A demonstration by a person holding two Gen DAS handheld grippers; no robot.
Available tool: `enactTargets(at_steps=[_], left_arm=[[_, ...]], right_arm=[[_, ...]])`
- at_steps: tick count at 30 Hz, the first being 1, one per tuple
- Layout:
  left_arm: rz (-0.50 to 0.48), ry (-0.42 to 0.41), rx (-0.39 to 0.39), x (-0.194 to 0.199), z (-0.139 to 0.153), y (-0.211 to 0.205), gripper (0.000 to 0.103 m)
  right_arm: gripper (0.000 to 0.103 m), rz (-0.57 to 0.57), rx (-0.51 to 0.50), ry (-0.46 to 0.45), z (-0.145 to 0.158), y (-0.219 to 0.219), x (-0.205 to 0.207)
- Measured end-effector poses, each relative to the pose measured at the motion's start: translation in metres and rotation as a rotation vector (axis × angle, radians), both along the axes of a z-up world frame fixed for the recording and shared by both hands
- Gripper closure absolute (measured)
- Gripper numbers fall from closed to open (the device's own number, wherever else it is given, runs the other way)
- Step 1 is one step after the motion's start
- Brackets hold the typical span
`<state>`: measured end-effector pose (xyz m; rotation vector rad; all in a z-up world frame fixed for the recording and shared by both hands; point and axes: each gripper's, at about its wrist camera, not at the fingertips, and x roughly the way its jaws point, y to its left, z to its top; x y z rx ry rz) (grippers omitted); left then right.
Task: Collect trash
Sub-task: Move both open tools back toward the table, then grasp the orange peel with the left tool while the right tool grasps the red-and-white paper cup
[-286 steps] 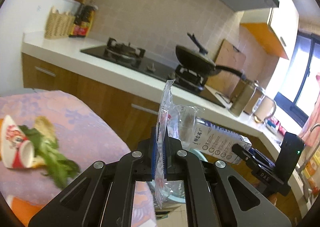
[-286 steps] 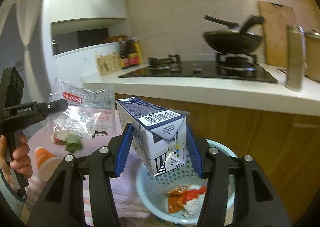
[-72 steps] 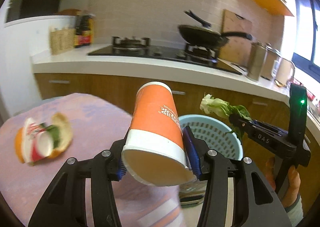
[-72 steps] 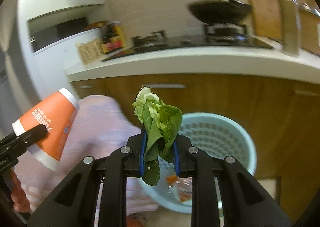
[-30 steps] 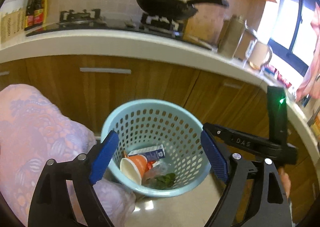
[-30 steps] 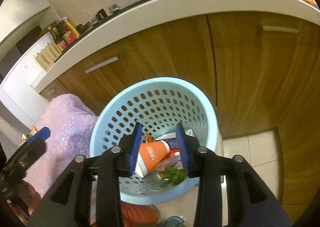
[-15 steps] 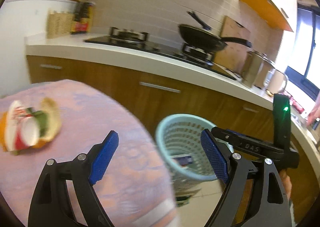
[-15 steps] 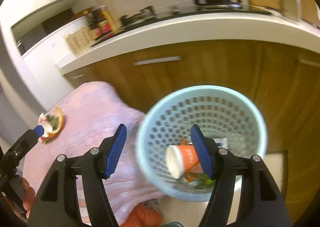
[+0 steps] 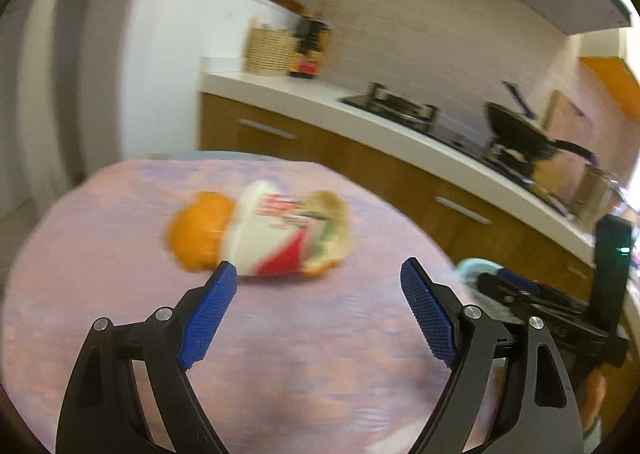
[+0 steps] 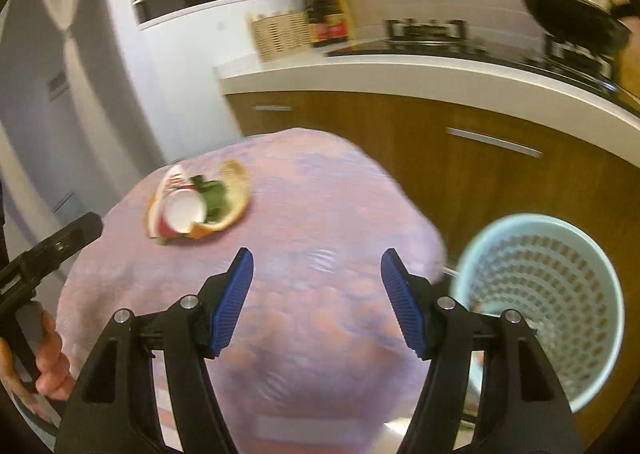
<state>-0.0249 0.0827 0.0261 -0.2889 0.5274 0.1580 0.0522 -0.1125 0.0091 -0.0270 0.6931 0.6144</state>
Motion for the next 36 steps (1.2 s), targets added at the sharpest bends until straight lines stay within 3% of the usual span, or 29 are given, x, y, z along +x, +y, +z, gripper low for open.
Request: enactTargets(at_steps=[5, 10, 17, 21, 27, 30, 34, 36], left_arm=[[0.100, 0.052, 0.080, -0.002, -0.003, 0.034, 0.022], [0.085, 0.108, 0.114, 0.012, -0.009, 0.059, 0.021], [0.029, 0.143, 0.030, 0.048, -0.023, 0.098, 0.021], [0.000, 0.137, -0.107, 0.071, -0.038, 0.133, 0.021], [-0.026, 0.152, -0.197, 0.088, -0.060, 0.146, 0.023], [-0.024, 0.120, -0.240, 0.084, -0.061, 0.153, 0.023], [-0.011, 0.145, -0.249, 0.087, -0.066, 0.155, 0.023], [-0.006, 0.154, -0.234, 0.089, -0.066, 0.152, 0.023]], right_arm=[[0.040, 0.085, 0.030, -0.021, -0.004, 0.040, 0.001], [0.040, 0.145, 0.046, 0.022, -0.010, 0.072, 0.010], [0.040, 0.234, 0.023, 0.029, 0.001, 0.112, 0.024], [0.040, 0.274, -0.011, 0.022, 0.005, 0.143, 0.036], [0.040, 0.312, -0.059, 0.029, -0.006, 0.178, 0.052], [0.040, 0.319, -0.069, 0.063, -0.018, 0.187, 0.062], [0.040, 0.341, -0.071, 0.115, -0.034, 0.194, 0.063], [0.041, 0.345, -0.087, 0.085, -0.032, 0.194, 0.056]])
